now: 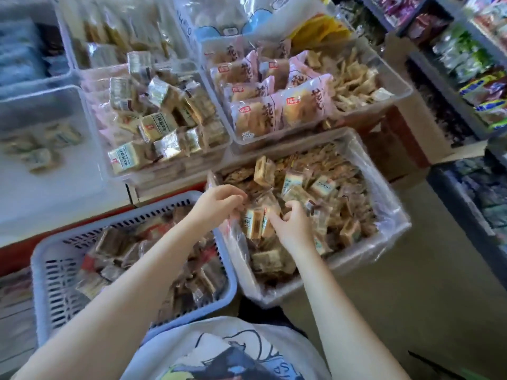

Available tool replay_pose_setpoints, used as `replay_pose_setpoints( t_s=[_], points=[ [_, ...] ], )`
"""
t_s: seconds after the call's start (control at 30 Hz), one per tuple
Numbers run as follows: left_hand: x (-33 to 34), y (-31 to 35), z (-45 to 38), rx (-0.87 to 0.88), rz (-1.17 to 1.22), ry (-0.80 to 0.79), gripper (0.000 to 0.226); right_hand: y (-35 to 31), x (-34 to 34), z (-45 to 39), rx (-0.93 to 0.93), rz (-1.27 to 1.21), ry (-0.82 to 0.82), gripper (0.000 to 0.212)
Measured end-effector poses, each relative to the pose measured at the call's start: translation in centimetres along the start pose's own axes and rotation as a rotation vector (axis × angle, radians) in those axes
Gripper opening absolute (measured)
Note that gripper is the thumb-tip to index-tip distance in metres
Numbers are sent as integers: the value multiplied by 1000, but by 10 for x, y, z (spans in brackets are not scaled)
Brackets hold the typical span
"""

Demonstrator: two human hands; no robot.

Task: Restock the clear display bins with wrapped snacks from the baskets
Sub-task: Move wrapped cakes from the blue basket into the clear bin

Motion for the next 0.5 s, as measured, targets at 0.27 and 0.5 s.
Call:
replay_pose_setpoints(
  t_s=[0.27,0.5],
  points=[
    [29,14,-26,-282,102,95,15,-16,-9,-70,-21,181,-424,26],
    [29,41,-40,-242,445,93,57,-76,-36,-94,11,-534,-550,23]
  ],
)
Point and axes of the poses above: each hand's wrist, its own z-axis away from the middle knuckle, its own x-axis out of the palm, y = z × x, the point moved 6 cm from there along -z, towards the middle knuckle, and after that the axes turned 15 degrees about -z, right-handed, at the moved point
